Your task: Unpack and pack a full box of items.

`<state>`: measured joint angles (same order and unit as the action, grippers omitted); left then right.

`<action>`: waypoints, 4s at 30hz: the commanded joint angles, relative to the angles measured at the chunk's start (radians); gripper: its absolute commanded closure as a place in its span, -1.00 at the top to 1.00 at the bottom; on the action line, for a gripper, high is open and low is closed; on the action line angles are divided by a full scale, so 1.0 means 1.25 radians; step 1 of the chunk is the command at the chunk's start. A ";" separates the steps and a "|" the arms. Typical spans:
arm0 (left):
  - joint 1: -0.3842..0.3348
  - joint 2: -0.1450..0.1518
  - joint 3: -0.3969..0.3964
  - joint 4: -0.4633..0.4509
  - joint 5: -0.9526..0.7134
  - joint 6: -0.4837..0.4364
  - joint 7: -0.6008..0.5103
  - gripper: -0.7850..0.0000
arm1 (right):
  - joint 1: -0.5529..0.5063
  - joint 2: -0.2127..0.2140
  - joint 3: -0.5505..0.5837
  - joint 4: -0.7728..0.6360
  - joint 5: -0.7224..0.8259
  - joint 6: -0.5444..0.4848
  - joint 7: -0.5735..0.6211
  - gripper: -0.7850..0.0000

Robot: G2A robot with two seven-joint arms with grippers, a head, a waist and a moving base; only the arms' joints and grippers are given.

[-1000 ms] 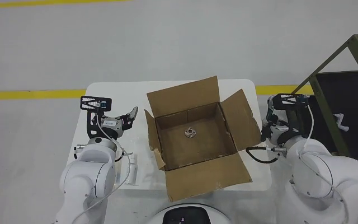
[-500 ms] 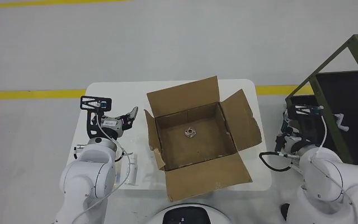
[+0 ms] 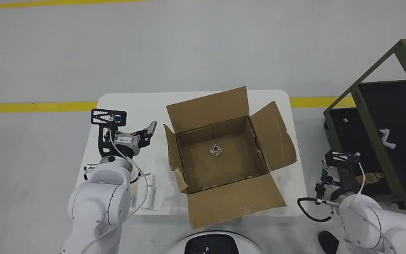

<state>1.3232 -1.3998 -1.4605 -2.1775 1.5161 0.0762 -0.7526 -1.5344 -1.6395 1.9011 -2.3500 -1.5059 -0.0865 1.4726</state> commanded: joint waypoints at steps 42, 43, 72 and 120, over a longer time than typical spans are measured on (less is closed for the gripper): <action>0.000 0.000 0.000 0.000 0.000 0.000 0.000 1.00 | -0.126 0.029 -0.079 0.190 -0.108 -0.038 -0.237 -1.00; 0.000 0.000 0.000 0.000 0.000 0.000 0.000 1.00 | -0.125 0.030 -0.086 0.199 -0.119 -0.041 -0.244 -1.00; 0.000 0.000 0.000 0.000 0.000 0.000 0.000 1.00 | -0.036 0.046 -0.193 0.396 -0.190 0.021 -0.289 -0.72; 0.000 0.000 0.000 0.000 0.000 0.000 0.000 1.00 | 0.237 0.105 -0.173 0.037 0.161 -0.016 -0.104 -1.00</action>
<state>1.3232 -1.3998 -1.4605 -2.1775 1.5161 0.0762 -0.7526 -1.2496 -1.5102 1.7277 -2.3168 -1.2907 -0.0857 1.3284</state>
